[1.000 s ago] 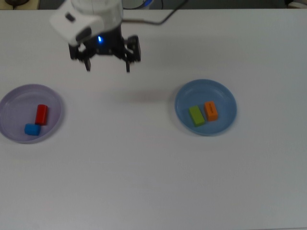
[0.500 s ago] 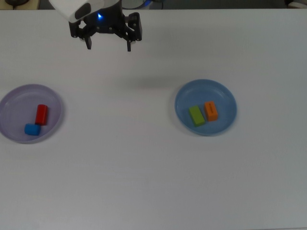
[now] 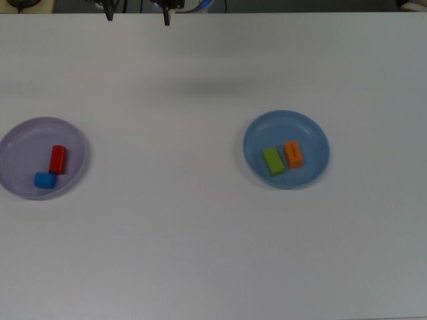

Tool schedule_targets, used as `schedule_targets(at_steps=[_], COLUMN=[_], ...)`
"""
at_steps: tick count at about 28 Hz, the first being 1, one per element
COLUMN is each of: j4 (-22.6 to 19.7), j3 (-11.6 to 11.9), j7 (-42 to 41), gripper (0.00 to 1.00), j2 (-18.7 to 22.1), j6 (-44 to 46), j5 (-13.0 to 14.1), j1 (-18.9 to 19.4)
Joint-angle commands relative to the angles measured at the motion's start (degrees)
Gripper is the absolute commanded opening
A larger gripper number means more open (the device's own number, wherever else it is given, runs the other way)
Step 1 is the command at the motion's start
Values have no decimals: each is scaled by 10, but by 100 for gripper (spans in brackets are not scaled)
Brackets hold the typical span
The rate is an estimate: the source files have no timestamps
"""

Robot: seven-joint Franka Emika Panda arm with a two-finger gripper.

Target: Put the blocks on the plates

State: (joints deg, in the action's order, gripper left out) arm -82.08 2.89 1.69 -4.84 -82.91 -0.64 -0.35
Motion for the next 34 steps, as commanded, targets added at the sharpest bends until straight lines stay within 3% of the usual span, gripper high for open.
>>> schedule_targets(at_steps=[1,3,7,11,22,34], j4=[-11,-8,-8,-9,-8,-8], j3=[-12,-24,-27,-27,-19,-26], j7=[14,23,62,115,115,118], gripper=[100,100,100,100,100,100], j2=[7,7,7,5,9,28], j6=[9,24,25,14,-33,-25], j5=[-25,-61,-80,-79,-47,-38], j1=[18,46,63,63,57,57])
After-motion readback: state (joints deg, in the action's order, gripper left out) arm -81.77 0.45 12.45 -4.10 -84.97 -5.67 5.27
